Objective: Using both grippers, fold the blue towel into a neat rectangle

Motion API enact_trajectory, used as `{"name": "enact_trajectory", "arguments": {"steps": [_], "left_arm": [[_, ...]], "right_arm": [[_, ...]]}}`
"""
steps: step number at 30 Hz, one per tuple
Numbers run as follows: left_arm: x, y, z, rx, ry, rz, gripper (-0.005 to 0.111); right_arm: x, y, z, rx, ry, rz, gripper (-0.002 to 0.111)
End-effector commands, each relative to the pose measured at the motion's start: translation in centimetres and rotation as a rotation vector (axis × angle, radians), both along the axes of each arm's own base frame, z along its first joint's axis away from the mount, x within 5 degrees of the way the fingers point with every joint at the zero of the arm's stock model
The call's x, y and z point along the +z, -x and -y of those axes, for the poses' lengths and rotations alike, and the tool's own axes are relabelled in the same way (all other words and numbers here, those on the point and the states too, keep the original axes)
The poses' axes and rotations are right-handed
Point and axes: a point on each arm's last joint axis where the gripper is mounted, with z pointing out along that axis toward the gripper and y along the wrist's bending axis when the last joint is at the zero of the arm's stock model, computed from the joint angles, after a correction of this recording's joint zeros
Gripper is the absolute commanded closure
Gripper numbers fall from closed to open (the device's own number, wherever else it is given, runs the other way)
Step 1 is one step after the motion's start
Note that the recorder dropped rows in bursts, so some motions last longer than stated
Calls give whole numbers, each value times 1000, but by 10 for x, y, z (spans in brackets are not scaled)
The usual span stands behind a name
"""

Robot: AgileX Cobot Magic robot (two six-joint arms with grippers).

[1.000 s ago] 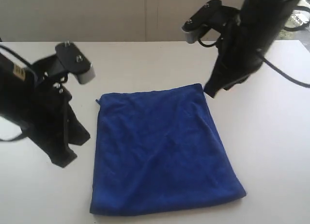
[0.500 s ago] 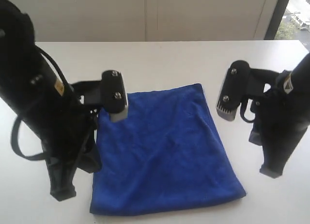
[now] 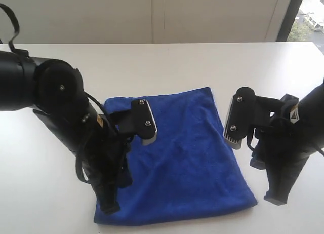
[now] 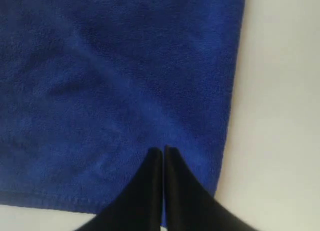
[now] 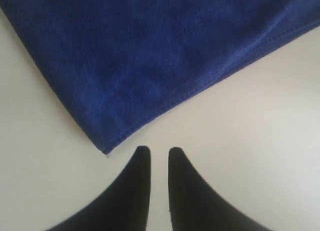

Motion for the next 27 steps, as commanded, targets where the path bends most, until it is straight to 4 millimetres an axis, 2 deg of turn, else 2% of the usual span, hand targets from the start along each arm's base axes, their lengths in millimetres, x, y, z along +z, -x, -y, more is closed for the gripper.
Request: {"name": "enact_trajectory", "arguments": {"steps": [1, 6, 12, 20, 27], "left_arm": [[-26, -6, 1, 40, -81, -39, 107], [-45, -15, -3, 97, -181, -10, 107], [-57, -17, -5, 75, -245, -12, 107], [-60, -19, -19, 89, -402, 0, 107], [-61, -17, -16, 116, -374, -24, 107]], "right_arm": [[1, 1, -3, -22, -52, -1, 94], [1, 1, -5, -35, -78, -4, 94], [1, 1, -5, -37, -82, -3, 94], [1, 0, -5, -37, -83, 0, 94], [2, -2, -5, -36, -90, 25, 94]]}}
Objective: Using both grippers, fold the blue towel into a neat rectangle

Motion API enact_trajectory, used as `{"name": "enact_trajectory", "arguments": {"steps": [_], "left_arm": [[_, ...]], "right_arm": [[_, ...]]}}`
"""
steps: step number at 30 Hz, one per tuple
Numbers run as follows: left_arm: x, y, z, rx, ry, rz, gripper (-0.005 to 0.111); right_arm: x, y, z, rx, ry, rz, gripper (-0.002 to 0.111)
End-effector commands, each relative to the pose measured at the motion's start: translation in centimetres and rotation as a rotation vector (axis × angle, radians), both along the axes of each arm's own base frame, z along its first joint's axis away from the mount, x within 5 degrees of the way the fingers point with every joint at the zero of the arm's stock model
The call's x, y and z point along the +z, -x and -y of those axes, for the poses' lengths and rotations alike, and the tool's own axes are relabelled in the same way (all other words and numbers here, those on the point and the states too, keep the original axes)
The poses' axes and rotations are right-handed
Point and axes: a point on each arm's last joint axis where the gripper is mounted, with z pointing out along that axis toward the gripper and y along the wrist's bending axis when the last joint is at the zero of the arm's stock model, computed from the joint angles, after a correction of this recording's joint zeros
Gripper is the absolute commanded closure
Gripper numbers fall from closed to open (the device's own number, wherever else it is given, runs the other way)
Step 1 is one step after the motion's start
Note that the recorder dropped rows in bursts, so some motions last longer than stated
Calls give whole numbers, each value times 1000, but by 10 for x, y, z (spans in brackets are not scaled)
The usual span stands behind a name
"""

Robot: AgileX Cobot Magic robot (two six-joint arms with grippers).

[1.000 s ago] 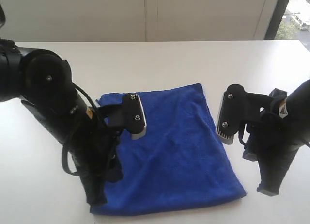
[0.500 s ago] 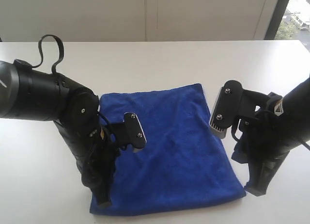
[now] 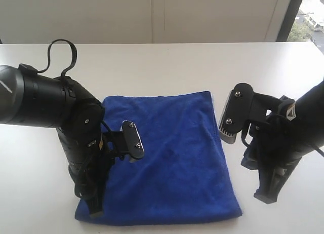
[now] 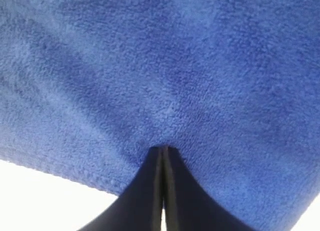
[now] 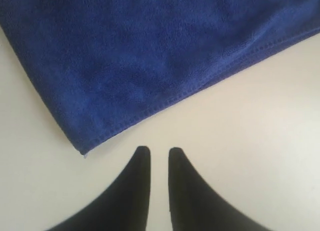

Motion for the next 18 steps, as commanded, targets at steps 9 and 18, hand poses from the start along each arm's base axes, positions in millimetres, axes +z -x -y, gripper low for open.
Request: {"name": "enact_trajectory", "arguments": {"steps": [9, 18], "left_arm": [[38, 5, -2, -43, 45, 28, 107], [77, 36, -28, -202, 3, -62, 107]], "right_arm": [[2, -3, 0, 140, 38, 68, 94], [-13, 1, -11, 421, 16, -32, 92]]}}
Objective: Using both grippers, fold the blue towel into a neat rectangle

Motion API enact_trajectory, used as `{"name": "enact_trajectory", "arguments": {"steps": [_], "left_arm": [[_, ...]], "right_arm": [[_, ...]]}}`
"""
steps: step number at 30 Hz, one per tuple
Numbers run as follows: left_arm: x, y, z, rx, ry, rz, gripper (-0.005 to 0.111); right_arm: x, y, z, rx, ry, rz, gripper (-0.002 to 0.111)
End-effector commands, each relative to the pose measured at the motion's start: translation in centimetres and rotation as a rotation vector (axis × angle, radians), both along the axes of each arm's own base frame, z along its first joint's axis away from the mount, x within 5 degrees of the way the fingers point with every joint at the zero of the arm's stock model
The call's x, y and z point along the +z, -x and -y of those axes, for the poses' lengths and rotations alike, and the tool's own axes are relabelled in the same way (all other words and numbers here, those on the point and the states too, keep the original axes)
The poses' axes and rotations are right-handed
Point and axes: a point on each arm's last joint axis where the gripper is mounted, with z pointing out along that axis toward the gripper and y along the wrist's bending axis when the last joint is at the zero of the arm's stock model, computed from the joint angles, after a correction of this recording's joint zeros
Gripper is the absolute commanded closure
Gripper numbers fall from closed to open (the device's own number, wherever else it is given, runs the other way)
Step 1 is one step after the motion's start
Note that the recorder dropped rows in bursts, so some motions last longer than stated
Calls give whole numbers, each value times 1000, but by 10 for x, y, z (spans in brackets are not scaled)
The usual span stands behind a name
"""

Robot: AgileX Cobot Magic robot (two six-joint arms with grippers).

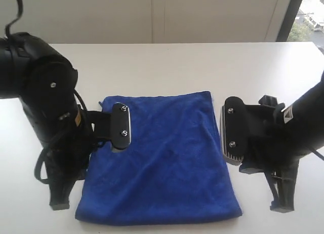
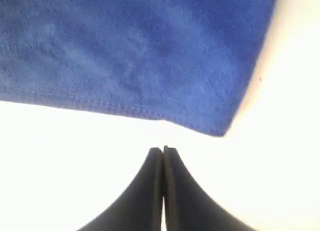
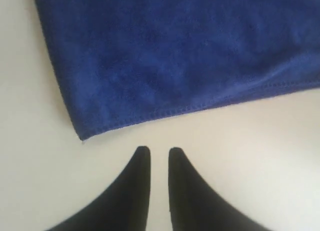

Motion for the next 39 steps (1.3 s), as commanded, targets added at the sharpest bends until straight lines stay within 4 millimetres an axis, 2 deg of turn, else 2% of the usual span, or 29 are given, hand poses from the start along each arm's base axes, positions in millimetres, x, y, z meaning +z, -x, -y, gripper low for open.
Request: {"name": "enact_trajectory", "arguments": {"steps": [1, 4, 7, 9, 11, 13, 15, 21, 28, 39], "left_arm": [[3, 19, -10, 2, 0, -98, 107], [-9, 25, -13, -33, -5, -122, 107], [-27, 32, -18, -88, 10, -115, 106], [-32, 34, -19, -135, 30, -110, 101], [-34, 34, -16, -148, 62, -100, 80], [-33, 32, -15, -150, 72, -86, 53], [-36, 32, -15, -149, 84, -69, 45], [-51, 34, -18, -192, 121, -2, 44], [-52, 34, -18, -198, 124, 5, 44], [-68, 31, -16, -195, 90, -35, 44]], "right_arm": [[-13, 1, -8, 147, -38, -85, 91], [-24, 0, -10, 179, -26, -160, 83], [-36, -2, -11, 181, -13, -224, 69], [-41, -3, -11, 195, -7, -241, 63], [-46, -4, -12, 220, 0, -259, 59], [-50, -5, -12, 218, 2, -274, 59], [-54, -8, -13, 209, 1, -272, 59], [-71, -14, -14, 198, 14, -298, 59], [-79, -15, -15, 195, 19, -330, 59], [-86, -15, -16, 184, 11, -368, 59]]}}
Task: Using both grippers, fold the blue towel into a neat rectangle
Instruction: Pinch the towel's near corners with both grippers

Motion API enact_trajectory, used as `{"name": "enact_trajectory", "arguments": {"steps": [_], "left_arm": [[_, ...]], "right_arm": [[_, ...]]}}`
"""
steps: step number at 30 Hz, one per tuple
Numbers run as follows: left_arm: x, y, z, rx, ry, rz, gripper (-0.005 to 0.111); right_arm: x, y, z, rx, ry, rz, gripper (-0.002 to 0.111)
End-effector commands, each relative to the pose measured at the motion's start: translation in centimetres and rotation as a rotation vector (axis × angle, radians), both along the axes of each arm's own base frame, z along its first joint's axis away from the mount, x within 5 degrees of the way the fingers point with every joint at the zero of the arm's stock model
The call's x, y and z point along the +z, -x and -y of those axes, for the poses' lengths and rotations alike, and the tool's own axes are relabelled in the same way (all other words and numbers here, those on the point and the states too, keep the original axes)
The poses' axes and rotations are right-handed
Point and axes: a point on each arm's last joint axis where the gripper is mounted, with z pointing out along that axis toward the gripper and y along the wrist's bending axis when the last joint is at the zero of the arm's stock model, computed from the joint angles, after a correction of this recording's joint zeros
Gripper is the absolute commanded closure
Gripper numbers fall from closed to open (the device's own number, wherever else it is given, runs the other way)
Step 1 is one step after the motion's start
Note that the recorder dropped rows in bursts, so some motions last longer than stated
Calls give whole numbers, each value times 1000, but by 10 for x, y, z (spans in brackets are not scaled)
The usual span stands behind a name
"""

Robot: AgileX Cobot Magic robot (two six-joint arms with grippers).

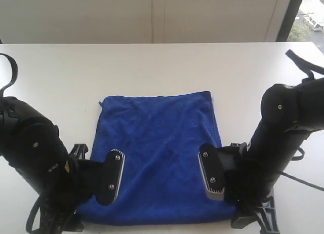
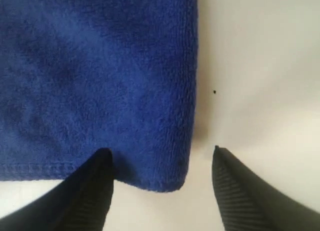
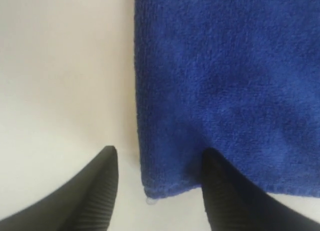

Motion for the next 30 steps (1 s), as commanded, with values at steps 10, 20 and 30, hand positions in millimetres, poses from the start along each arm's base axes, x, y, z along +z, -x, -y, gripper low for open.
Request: {"name": "enact_trajectory", "arguments": {"steps": [10, 20, 30], "left_arm": [[-8, 2, 0, 6, -18, -34, 48], [-8, 2, 1, 10, -11, -30, 48], [-8, 2, 0, 11, -12, -34, 48]], "right_arm": [[-12, -1, 1, 2, 8, -28, 59], [-21, -1, 1, 1, 20, -69, 61], [-20, 4, 1, 5, 19, -122, 91]]}}
